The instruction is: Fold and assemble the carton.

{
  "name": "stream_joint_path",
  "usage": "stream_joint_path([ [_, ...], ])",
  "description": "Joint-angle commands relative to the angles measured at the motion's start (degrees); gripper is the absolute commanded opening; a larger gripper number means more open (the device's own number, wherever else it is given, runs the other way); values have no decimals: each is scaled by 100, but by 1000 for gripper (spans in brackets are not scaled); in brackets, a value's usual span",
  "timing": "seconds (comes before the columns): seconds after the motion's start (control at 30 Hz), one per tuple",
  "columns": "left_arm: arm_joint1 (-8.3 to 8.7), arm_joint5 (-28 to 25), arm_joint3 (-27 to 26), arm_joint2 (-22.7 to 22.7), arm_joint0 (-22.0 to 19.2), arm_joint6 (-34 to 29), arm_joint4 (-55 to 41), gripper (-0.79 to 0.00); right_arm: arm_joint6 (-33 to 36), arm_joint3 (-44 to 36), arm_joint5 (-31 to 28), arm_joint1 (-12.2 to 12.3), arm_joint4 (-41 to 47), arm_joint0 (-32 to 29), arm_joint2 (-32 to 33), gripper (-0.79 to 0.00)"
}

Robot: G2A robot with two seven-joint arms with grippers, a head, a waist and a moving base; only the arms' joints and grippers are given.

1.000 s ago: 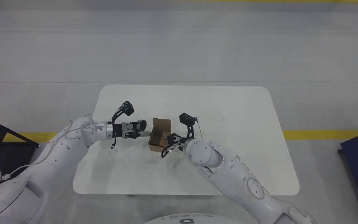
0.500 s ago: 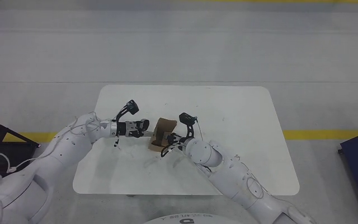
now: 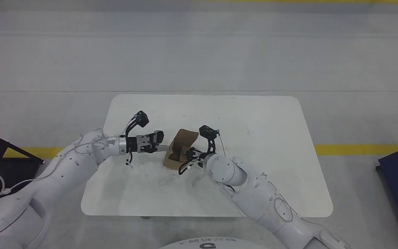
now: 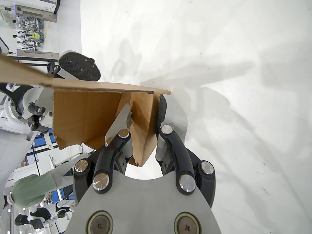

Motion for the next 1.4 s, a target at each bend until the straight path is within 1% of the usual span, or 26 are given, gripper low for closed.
stream_joint_path([
  [0.0,50,0,161,-17,-1,148,33,0,-14,-11,-9,0,-2,-18,16,-600],
  [0.07,71,0,356,-45,-1,249,135,0,-10,-19,-16,1,-11,-30,27,-600],
  [0.17,70,0,322,-21,39,288,316,0,5,-23,-10,-1,-33,-35,33,-603],
  [0.3,79,0,-49,109,53,149,386,0,-1,-8,38,-17,-70,-16,0,-606],
  [0.4,121,0,-339,255,54,-30,111,0,-36,7,80,-34,-90,0,-30,-613],
  [0.47,148,0,-334,336,39,-319,-373,0,-62,14,100,-45,-96,5,-44,-616],
  [0.6,163,0,-249,351,-41,-937,-1294,0,-92,28,109,-60,-97,8,-53,-625],
  [0.67,183,0,-254,322,5,-1174,-1750,0,-99,31,97,-65,-109,6,-55,-631],
  [0.73,226,0,-147,254,78,-1484,-2350,0,-100,34,93,-68,-114,1,-52,-637],
  [0.8,257,0,-99,215,180,-2056,-3055,0,-103,33,81,-72,-109,-5,-44,-646],
  [0.87,257,0,118,134,137,-2608,-3529,0,-105,33,76,-74,-116,-10,-36,-650],
  [1.17,257,0,118,134,137,-2608,-3529,0,-165,-19,18,-74,-159,-94,15,-650],
  [1.23,255,244,135,115,220,-2529,-3459,0,-180,-25,27,-78,-181,-102,12,-650],
  [1.37,231,828,-84,51,182,-2888,-3543,0,-192,-29,26,-84,-202,-114,16,-650],
])
